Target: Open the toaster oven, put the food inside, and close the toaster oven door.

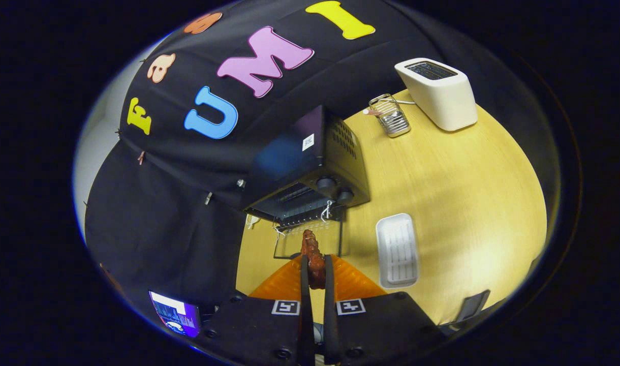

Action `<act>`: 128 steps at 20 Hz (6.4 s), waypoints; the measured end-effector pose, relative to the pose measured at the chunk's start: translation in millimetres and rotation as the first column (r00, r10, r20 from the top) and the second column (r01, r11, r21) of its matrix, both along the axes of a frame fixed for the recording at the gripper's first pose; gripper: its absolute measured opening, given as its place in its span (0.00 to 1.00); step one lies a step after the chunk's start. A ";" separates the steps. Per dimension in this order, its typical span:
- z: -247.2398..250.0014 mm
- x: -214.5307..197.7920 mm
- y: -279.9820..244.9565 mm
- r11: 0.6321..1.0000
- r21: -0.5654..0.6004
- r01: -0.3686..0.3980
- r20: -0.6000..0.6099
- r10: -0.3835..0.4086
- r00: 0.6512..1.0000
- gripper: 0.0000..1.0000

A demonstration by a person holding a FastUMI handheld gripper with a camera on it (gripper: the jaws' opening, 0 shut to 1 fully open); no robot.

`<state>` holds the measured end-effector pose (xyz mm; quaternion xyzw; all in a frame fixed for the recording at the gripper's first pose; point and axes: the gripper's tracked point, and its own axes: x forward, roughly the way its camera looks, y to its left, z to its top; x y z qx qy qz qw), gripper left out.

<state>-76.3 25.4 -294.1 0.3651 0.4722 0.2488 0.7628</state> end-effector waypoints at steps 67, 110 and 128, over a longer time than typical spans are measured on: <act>-113.5 -66.1 192.3 0.809 -0.587 -0.006 0.057 0.048 0.997 0.99; -1.7 15.6 167.1 0.826 -0.480 0.295 0.386 -0.103 0.917 0.99; 236.4 3.8 -0.7 0.799 -0.306 0.518 0.784 -0.097 0.613 0.98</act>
